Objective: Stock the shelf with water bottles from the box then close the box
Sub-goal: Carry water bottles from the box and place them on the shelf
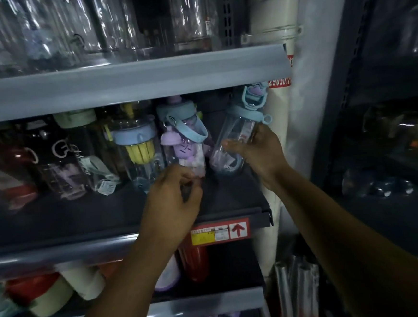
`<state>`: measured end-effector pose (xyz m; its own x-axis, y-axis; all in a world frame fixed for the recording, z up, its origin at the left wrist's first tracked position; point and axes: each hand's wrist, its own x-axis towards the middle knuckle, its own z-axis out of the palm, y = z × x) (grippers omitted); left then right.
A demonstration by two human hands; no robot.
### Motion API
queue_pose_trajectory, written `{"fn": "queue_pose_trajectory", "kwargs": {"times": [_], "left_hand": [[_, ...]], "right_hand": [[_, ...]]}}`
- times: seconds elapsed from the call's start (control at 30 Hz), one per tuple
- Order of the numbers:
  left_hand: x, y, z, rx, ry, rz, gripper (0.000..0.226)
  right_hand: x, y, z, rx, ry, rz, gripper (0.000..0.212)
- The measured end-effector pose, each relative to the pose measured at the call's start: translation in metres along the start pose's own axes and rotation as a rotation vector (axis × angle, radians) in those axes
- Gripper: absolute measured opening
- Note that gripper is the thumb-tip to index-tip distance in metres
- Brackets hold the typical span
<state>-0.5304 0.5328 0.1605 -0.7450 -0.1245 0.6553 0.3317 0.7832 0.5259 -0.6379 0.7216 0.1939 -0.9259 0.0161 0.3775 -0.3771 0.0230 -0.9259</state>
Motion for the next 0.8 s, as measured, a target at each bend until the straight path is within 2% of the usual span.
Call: {"fn": "queue_pose_trajectory", "kwargs": {"times": [0.13, 0.3, 0.43, 0.57, 0.7, 0.8], "left_hand": [[0.000, -0.001, -0.005, -0.068, 0.072, -0.020, 0.015], [-0.001, 0.000, -0.005, -0.095, 0.091, 0.017, 0.011], [-0.001, 0.001, -0.004, -0.110, 0.119, 0.003, 0.007], [0.000, 0.002, -0.001, -0.117, 0.127, -0.004, 0.006], [-0.001, 0.001, -0.001, -0.120, 0.123, -0.007, 0.007], [0.000, -0.001, 0.000, -0.115, 0.119, -0.014, 0.006]], "right_hand": [[-0.004, -0.003, -0.006, -0.094, -0.029, -0.018, 0.068], [-0.020, -0.021, -0.029, -0.128, -0.098, 0.045, 0.044], [-0.026, -0.039, -0.038, -0.156, -0.242, 0.141, 0.037], [-0.024, -0.049, -0.031, -0.219, -0.299, 0.084, 0.031], [-0.013, -0.042, -0.020, -0.189, -0.238, 0.020, 0.036], [-0.008, -0.032, -0.009, -0.174, -0.184, -0.020, 0.053]]}}
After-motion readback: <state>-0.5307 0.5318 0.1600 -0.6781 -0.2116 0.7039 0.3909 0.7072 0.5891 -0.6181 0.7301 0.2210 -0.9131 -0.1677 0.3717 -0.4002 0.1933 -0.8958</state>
